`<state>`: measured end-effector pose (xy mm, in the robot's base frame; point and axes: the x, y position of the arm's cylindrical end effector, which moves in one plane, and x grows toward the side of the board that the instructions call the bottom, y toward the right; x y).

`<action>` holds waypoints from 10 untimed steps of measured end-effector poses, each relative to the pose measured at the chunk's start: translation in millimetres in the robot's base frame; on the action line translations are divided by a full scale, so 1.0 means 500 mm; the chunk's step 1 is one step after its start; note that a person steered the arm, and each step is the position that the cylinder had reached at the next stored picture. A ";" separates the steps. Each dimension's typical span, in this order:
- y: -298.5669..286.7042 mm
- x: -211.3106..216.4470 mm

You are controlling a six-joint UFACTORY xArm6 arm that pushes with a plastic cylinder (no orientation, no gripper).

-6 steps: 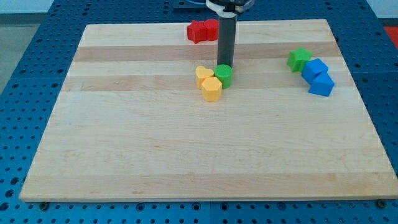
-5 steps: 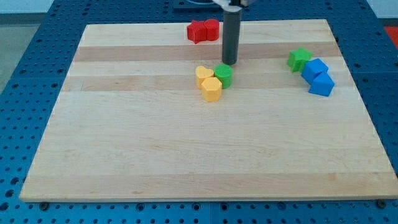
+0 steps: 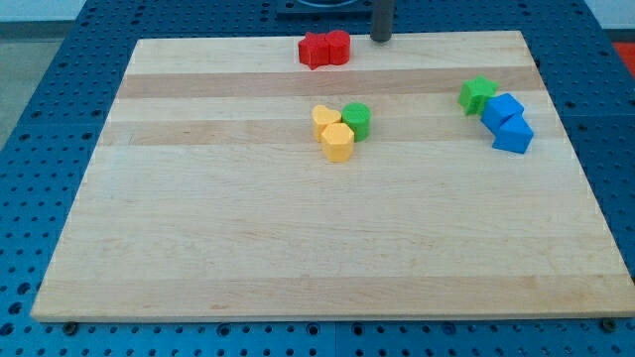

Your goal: Slide the red circle down a bit

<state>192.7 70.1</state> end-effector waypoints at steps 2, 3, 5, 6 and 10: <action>-0.089 0.003; -0.093 0.006; -0.126 0.051; -0.156 0.085; -0.190 0.256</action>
